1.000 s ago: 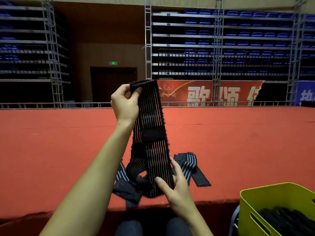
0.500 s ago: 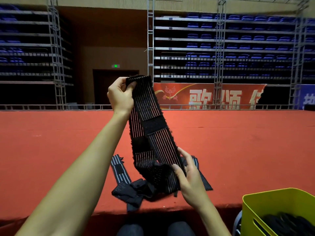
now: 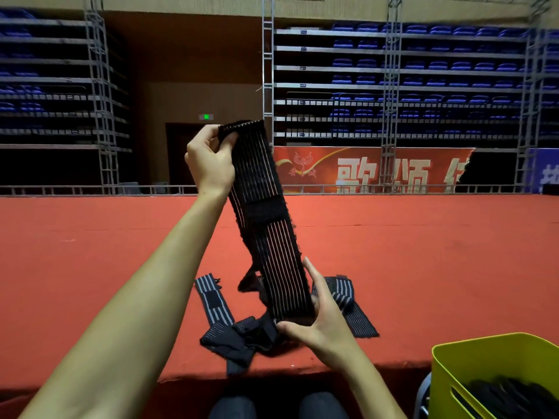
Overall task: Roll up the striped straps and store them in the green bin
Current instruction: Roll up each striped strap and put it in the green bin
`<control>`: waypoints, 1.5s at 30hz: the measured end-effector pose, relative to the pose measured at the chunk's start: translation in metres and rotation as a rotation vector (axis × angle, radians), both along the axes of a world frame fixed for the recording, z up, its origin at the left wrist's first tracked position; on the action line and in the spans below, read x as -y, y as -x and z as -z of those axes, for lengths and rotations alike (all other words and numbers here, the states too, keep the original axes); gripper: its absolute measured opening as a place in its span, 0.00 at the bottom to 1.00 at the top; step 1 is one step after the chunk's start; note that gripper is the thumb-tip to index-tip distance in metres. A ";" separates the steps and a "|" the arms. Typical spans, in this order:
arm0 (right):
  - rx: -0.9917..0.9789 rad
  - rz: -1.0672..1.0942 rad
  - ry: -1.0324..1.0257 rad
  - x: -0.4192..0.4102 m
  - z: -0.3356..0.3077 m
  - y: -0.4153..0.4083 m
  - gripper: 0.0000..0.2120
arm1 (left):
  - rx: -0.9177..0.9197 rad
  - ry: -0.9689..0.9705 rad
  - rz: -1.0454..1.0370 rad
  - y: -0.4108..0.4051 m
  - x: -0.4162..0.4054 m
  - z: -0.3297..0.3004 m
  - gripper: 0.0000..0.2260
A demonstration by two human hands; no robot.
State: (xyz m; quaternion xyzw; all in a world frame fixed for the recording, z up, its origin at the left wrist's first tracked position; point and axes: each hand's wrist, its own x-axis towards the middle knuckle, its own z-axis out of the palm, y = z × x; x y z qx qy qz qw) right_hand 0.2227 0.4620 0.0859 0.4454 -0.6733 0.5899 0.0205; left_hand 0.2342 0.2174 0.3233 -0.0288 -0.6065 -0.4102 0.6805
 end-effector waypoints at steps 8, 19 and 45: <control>-0.041 0.047 0.115 0.014 -0.014 -0.005 0.47 | -0.025 0.042 -0.054 -0.018 0.022 -0.023 0.06; -0.018 0.030 0.148 0.013 -0.008 -0.004 0.57 | -0.019 0.048 -0.110 -0.027 0.040 -0.031 0.04; -0.024 0.159 0.057 0.019 0.006 -0.015 0.28 | -0.005 0.161 -0.174 -0.033 -0.003 -0.030 0.05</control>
